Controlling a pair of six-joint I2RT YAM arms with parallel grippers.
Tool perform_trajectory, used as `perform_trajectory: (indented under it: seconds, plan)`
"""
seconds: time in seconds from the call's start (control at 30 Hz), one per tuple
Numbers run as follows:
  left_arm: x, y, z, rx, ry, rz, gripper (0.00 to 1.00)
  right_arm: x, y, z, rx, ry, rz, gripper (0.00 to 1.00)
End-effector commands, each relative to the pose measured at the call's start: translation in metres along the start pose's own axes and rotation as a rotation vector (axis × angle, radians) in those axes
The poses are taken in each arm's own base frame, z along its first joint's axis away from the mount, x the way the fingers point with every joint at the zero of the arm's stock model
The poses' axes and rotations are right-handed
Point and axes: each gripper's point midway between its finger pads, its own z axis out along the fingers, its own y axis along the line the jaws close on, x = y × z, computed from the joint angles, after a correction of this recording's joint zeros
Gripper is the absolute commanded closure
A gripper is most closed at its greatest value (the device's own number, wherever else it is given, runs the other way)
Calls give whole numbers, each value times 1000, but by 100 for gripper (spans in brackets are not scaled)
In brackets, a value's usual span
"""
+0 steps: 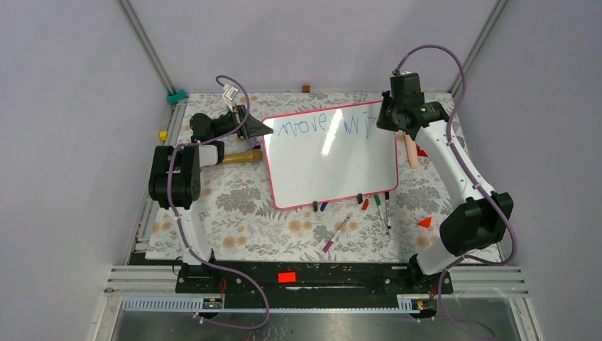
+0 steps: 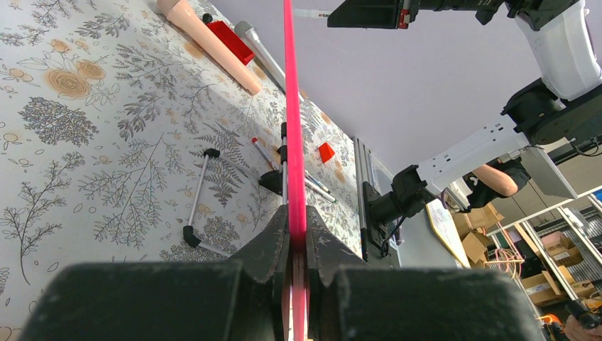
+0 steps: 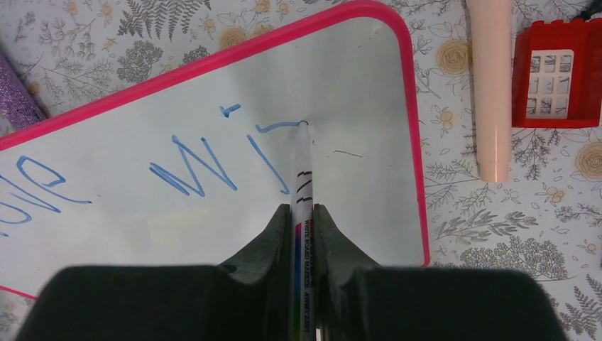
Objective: Write a sentence on the whiteboard
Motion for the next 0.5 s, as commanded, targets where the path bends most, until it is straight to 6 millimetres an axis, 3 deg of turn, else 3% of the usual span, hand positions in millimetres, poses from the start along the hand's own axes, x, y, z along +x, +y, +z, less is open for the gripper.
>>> perform_trajectory:
  seconds: [0.0,0.17,0.47]
  plan:
    - [-7,-18,-1,28,20,94,100,-25,6,-21,-53,-85,7,100]
    - [-7,-17,-1,28,19,93,100,-39,12,-34,-97,-166,11,100]
    - [-6,-17,-2,27,22,93,100,-41,19,-18,-109,-140,6,100]
